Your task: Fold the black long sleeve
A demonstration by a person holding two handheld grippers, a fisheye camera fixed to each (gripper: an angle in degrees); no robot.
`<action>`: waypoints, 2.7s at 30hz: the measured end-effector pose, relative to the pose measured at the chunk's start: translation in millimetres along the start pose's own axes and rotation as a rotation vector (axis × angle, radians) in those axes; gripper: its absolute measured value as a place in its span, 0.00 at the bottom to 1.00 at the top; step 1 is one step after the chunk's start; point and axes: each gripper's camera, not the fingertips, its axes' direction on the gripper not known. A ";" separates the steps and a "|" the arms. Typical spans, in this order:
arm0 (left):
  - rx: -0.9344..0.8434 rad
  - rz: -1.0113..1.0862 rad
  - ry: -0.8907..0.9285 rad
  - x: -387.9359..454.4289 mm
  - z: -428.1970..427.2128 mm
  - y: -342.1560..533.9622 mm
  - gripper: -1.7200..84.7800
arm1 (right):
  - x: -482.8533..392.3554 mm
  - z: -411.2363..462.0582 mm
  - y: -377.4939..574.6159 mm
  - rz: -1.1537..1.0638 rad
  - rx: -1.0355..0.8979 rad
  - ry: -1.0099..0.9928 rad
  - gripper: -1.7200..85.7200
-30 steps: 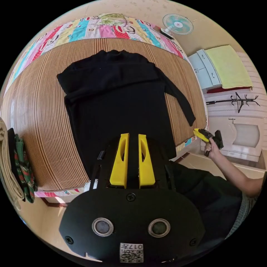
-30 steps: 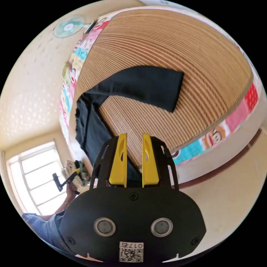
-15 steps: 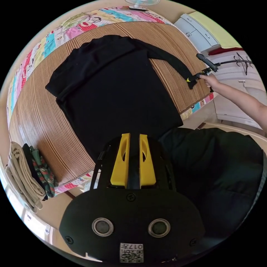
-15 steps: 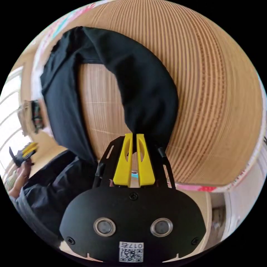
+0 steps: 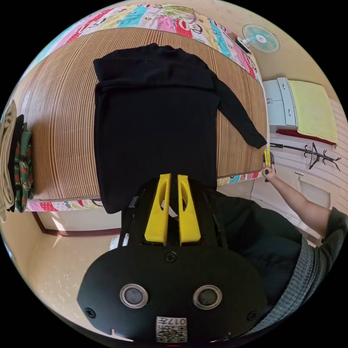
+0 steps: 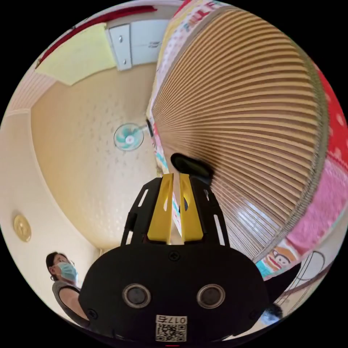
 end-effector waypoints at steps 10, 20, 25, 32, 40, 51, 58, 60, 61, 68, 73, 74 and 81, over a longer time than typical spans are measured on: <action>-0.040 -0.024 0.009 -8.0 15.8 11.3 0.07 | 63.6 28.1 46.5 0.145 0.030 -0.064 0.15; -0.044 -0.051 0.028 -29.9 18.1 17.4 0.07 | 6.6 112.4 37.3 -0.005 -0.012 -0.096 0.06; -0.006 -0.065 0.034 -49.8 4.9 24.9 0.07 | -96.4 218.7 108.6 -0.379 -0.351 -0.299 0.05; 0.030 -0.198 0.138 -101.4 -0.7 39.5 0.07 | -129.0 419.7 329.9 -0.597 -0.903 -0.243 0.06; 0.045 -0.244 0.154 -158.8 -19.6 58.8 0.08 | -8.2 507.9 456.3 -0.473 -1.275 0.132 0.11; -0.113 -0.191 0.060 -315.8 -19.3 63.1 0.15 | 64.1 293.8 418.3 -0.528 -1.134 0.856 0.12; -0.398 -0.058 0.075 -387.7 23.1 39.2 0.19 | 96.5 195.2 437.3 -0.409 -1.172 1.114 0.14; -0.410 -0.057 0.145 -404.1 21.8 26.1 0.16 | 104.2 185.6 441.5 -0.369 -1.173 1.114 0.15; -0.412 -0.059 0.156 -407.1 20.5 22.5 0.15 | 109.4 183.5 444.4 -0.362 -1.173 1.141 0.15; -0.579 0.006 0.241 -427.0 -6.7 -0.3 0.08 | 139.2 229.7 448.6 -0.413 -1.279 1.239 0.16; -0.584 0.131 0.395 -451.4 -64.0 2.7 0.08 | 151.5 243.3 449.4 -0.326 -1.490 1.142 0.07; -0.567 0.149 0.491 -460.0 -82.4 4.5 0.07 | 142.3 238.9 448.2 -0.301 -1.522 1.005 0.07; -0.328 0.238 1.012 -515.0 -194.5 29.8 0.07 | 46.2 145.1 415.6 -0.268 -1.211 0.007 0.05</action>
